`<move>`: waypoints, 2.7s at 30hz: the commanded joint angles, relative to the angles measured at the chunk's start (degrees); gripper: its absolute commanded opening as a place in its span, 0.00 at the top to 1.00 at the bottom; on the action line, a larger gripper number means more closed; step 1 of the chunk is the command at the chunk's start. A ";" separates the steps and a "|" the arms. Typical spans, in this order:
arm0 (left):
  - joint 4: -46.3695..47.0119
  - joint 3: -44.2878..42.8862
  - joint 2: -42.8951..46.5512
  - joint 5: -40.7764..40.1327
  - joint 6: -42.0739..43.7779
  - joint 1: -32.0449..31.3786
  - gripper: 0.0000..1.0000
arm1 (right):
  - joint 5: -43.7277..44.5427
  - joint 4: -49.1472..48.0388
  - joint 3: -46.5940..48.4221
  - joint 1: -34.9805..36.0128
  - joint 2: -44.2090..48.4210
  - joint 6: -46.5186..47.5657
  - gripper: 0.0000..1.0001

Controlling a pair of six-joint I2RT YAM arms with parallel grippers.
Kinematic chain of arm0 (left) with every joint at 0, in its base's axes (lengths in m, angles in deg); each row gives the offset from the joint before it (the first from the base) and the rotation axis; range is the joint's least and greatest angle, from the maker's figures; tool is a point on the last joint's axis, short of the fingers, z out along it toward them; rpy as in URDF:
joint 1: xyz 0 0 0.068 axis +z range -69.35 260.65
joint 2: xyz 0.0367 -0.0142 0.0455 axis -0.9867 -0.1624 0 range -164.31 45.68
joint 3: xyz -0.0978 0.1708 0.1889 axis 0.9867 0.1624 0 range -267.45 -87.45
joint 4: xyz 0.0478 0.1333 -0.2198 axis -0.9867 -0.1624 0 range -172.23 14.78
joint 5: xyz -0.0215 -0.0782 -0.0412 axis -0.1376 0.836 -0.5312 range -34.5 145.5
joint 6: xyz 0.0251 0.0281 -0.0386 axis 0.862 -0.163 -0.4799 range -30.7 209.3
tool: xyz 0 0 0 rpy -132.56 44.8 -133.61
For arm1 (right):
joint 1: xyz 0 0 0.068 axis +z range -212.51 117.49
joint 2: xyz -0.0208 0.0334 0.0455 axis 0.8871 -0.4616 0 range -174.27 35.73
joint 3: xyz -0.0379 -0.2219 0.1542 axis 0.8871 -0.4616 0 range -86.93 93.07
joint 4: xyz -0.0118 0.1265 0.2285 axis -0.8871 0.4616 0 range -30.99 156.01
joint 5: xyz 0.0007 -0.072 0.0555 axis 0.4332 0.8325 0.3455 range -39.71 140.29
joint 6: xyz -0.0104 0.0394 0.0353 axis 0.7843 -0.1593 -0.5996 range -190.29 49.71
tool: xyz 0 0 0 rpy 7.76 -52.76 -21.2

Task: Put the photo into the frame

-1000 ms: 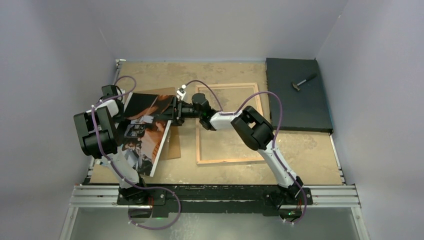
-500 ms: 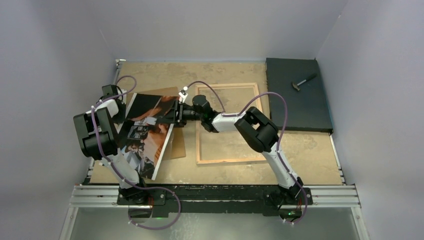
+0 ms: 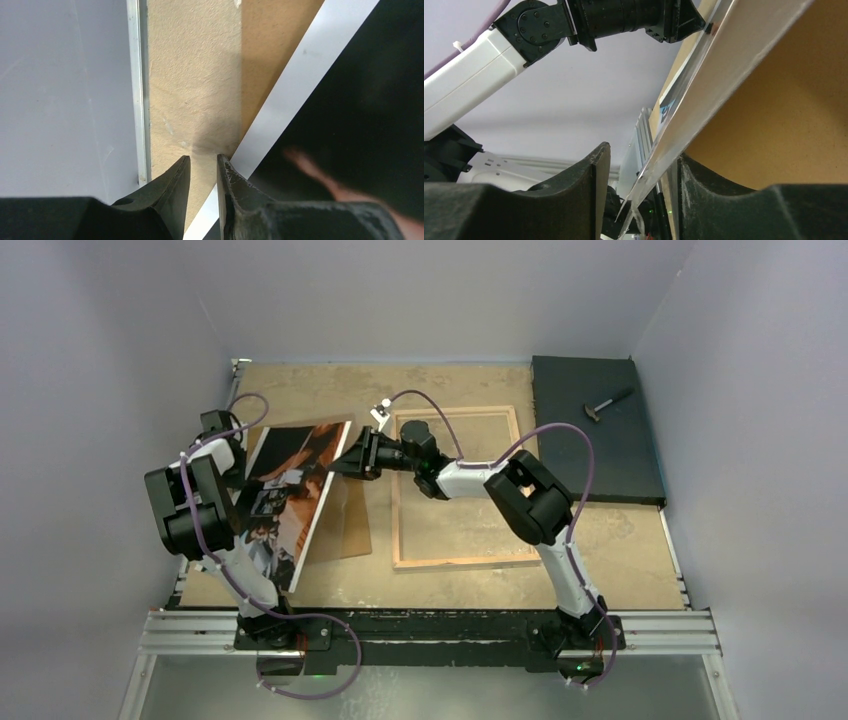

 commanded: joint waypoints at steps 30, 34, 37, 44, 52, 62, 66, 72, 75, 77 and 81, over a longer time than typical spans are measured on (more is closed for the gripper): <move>-6.54 -1.15 1.72 8.00 0.44 -2.65 0.62 | 8.13 39.59 1.52 -12.68 24.71 25.29 1.00; -12.14 -6.83 4.01 10.50 -0.11 -5.31 0.43 | 8.54 46.78 2.50 -15.38 29.57 30.63 1.00; -15.74 -10.45 6.17 13.14 -1.13 -8.70 0.34 | 9.86 52.83 3.12 -17.44 33.47 33.84 1.00; -18.71 -13.83 8.09 15.30 -3.22 -19.16 0.30 | 9.37 59.67 4.58 -22.36 39.85 36.84 1.00; -18.25 -12.71 8.73 11.92 -3.29 -30.19 0.28 | 12.88 72.39 14.61 -28.22 40.92 41.93 1.00; -8.88 -11.01 1.63 6.29 -5.55 -42.72 0.27 | 11.13 78.21 9.56 -33.42 48.90 42.43 1.00; -5.43 -8.06 -1.51 4.25 -5.50 -45.04 0.26 | 12.41 80.44 9.51 -33.67 50.98 42.41 1.00; 0.26 -1.77 -2.03 -0.36 -4.54 -46.37 0.26 | 12.59 81.08 8.34 -33.93 52.16 41.96 1.00; 2.11 0.66 -2.46 -4.37 -3.41 -46.31 0.26 | 11.63 80.55 7.25 -33.96 52.54 41.25 1.00; 2.16 2.11 -2.97 -6.27 -2.53 -46.05 0.26 | 10.98 80.19 6.48 -33.93 52.95 40.85 1.00; 4.21 6.06 -2.34 -8.92 -0.08 -44.43 0.26 | 9.22 78.78 4.30 -33.98 53.40 39.85 1.00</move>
